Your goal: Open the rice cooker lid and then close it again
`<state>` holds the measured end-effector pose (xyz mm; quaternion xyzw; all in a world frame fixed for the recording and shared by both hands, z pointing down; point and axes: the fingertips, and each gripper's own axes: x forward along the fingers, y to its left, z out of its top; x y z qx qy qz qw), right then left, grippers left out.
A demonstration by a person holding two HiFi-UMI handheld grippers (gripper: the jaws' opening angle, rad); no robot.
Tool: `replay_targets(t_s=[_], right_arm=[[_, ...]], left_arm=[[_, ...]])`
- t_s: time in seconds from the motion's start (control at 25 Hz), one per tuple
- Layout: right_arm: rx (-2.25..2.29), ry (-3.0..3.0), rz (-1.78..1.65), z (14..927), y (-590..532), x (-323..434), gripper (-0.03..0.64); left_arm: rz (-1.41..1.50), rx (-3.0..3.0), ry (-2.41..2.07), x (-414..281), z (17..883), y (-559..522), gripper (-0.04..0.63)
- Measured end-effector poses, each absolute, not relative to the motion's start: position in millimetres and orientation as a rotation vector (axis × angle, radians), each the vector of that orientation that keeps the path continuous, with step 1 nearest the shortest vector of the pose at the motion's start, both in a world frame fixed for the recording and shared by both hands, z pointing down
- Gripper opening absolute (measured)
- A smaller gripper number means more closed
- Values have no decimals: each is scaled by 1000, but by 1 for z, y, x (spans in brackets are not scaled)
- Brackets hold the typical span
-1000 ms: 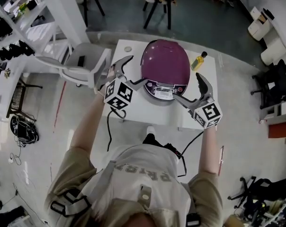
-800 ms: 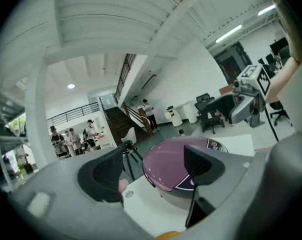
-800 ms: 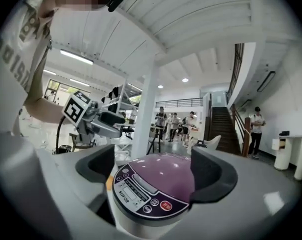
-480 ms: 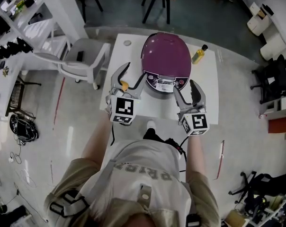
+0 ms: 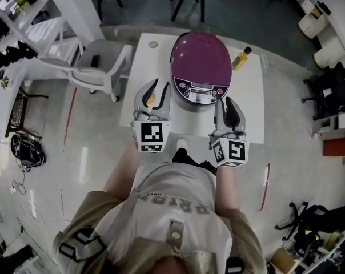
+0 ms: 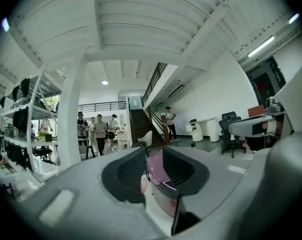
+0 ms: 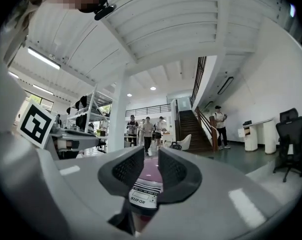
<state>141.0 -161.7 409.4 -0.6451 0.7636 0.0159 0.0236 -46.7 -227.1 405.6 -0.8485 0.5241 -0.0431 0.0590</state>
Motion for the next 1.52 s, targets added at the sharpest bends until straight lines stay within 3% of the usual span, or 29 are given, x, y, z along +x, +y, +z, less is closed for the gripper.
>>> replay_targets(t_s=[0.08,0.36,0.44,1.52], right_arm=[[-2029,2345,73,410,-157,141,52],[-2079,2301,112,404,-144,143,33],[-2089,2297,121,403,-141,144,2],[-2082,2312,150,404,-130,134,0]], left_arm=[[-125,-2570,1611,-48,409,-223,91],[-120,-2567,1634,-49,412,-212,11],[-125,-2568,1630,-48,412,-210,11],[-233,-2599,1561,-34,435,-188,9]])
